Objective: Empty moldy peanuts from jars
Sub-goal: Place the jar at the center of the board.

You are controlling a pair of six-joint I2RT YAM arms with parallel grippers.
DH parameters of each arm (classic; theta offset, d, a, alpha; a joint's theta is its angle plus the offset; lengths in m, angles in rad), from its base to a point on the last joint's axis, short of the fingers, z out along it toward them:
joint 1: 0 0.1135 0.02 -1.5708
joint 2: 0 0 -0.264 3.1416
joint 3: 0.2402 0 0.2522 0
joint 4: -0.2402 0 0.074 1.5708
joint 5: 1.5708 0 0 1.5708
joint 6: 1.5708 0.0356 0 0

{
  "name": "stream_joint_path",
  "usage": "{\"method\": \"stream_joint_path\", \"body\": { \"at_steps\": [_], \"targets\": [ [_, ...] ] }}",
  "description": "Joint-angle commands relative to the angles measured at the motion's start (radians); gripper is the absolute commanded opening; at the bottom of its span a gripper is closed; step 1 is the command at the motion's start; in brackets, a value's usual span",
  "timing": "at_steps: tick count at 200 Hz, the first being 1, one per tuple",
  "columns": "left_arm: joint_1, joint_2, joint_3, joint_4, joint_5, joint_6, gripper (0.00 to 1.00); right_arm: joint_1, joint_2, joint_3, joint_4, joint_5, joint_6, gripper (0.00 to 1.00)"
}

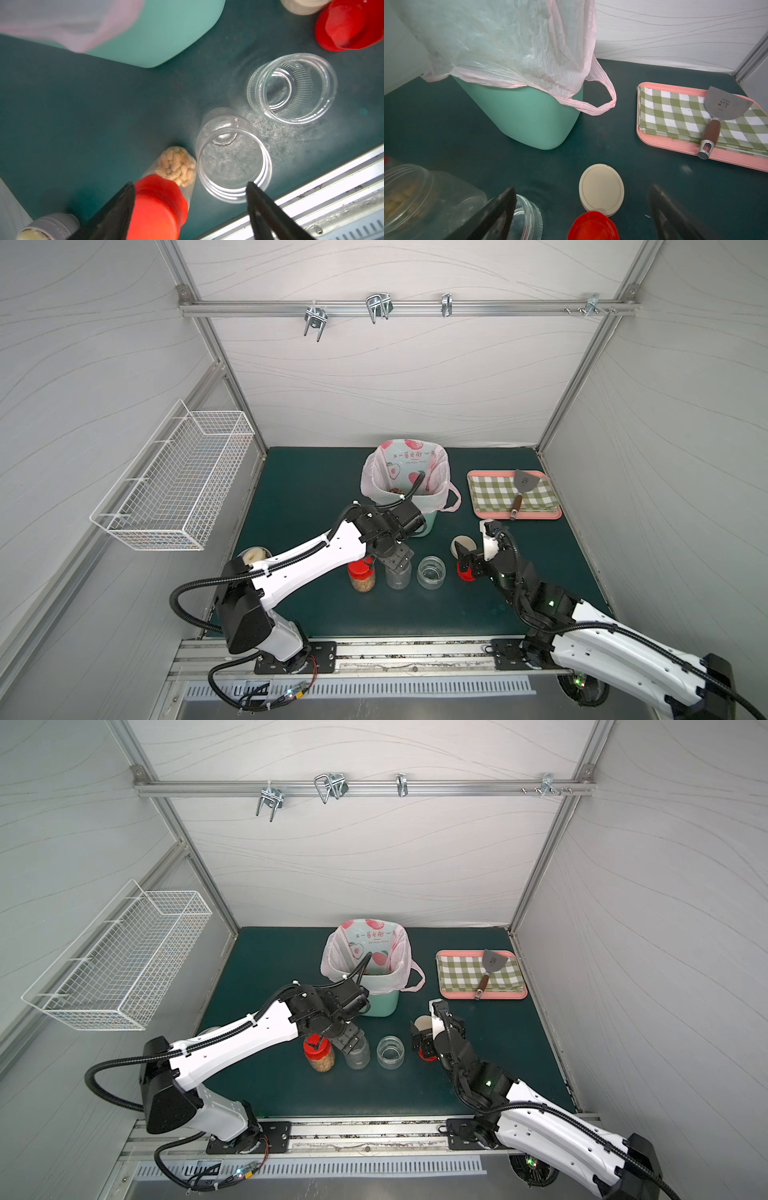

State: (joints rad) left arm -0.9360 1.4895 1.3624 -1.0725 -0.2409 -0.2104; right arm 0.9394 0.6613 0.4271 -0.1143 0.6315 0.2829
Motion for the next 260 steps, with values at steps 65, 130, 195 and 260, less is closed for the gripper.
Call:
{"method": "stream_joint_path", "body": {
  "at_steps": [65, 130, 195, 260],
  "targets": [
    [0.003, -0.255, -0.082, 0.167, -0.144, -0.006, 0.99, -0.056, 0.078, 0.095, -0.129, 0.118, 0.16, 0.99],
    [0.003, -0.566, -0.34, 0.571, -0.323, 0.037, 0.99, -0.066, 0.139, 0.123, -0.126, 0.079, 0.145, 0.99],
    [0.007, -0.723, -0.607, 0.838, -0.609, -0.089, 0.99, -0.083, 0.161, 0.134, -0.13, 0.044, 0.145, 0.99],
    [0.007, -0.871, -0.761, 0.99, -0.611, -0.032, 0.99, -0.092, 0.234, 0.188, -0.146, -0.039, 0.116, 0.99]
  ]
}}
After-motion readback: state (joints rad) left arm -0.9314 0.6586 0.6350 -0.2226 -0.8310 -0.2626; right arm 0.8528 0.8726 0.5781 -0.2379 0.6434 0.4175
